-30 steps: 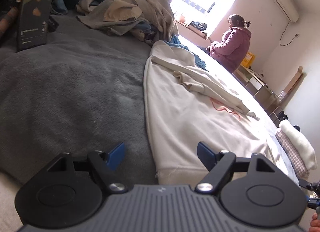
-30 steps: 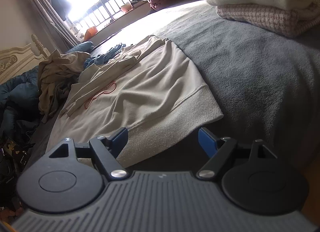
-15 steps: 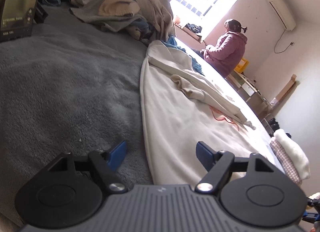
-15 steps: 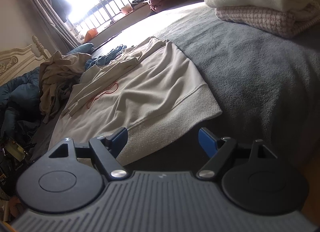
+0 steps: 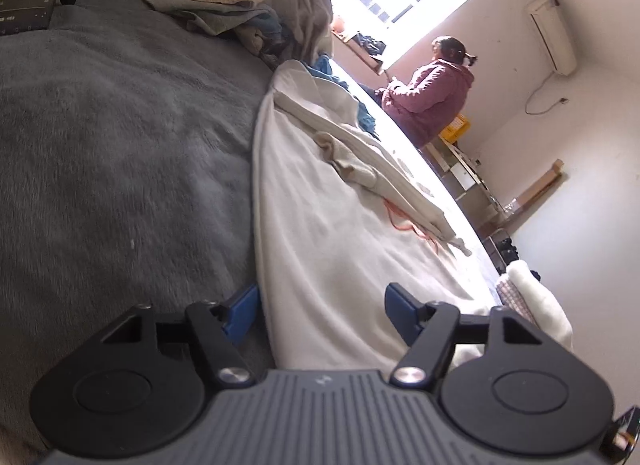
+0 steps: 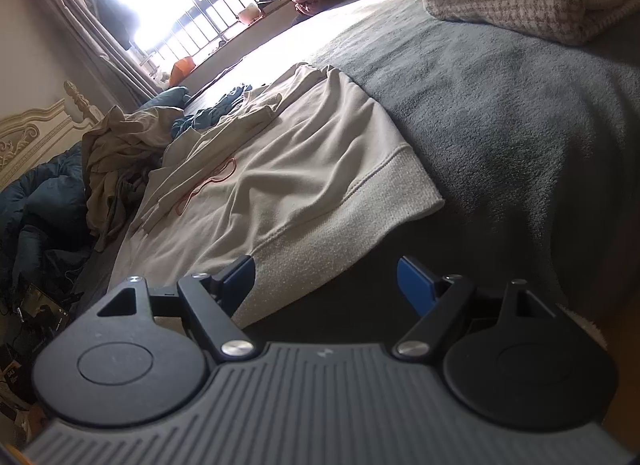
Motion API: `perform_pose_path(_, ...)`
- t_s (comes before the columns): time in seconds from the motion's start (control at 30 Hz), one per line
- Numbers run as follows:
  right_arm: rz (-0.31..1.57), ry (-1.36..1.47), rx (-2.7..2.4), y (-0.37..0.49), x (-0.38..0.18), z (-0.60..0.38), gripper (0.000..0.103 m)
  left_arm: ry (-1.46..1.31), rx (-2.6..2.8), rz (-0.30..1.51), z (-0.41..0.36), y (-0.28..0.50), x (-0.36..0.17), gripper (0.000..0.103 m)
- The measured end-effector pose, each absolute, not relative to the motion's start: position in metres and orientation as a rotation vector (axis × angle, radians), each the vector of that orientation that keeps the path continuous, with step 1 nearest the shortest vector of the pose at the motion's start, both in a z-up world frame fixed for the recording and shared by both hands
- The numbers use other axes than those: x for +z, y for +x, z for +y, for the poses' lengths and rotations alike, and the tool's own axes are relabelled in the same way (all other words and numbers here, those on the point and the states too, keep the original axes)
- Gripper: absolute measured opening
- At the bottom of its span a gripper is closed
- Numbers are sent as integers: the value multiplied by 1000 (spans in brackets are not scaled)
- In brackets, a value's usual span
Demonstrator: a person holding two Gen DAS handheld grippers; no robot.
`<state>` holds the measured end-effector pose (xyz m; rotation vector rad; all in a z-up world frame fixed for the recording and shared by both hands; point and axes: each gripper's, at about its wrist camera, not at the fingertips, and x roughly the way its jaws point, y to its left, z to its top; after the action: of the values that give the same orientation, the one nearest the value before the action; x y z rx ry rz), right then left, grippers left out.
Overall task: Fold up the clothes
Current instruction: 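Grasp the ribbed hoodie hem with the right gripper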
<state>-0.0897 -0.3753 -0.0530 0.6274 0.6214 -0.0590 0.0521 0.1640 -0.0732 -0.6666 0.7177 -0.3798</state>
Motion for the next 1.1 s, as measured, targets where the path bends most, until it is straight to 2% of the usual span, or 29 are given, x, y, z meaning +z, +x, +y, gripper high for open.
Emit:
perform_pose_path(0.43,609,660,-52,-88,-55,-376,79,-812,-528,757,157,21,-98,68)
perform_pose_path(0.57,604,649,-35,-84,-53,-373,79,-856,-537,762,160,17,-111,60)
perform_pose_path(1.1,509,733,-47,-67,-51,-445,77,-827,-550,769,145,38,-108,62)
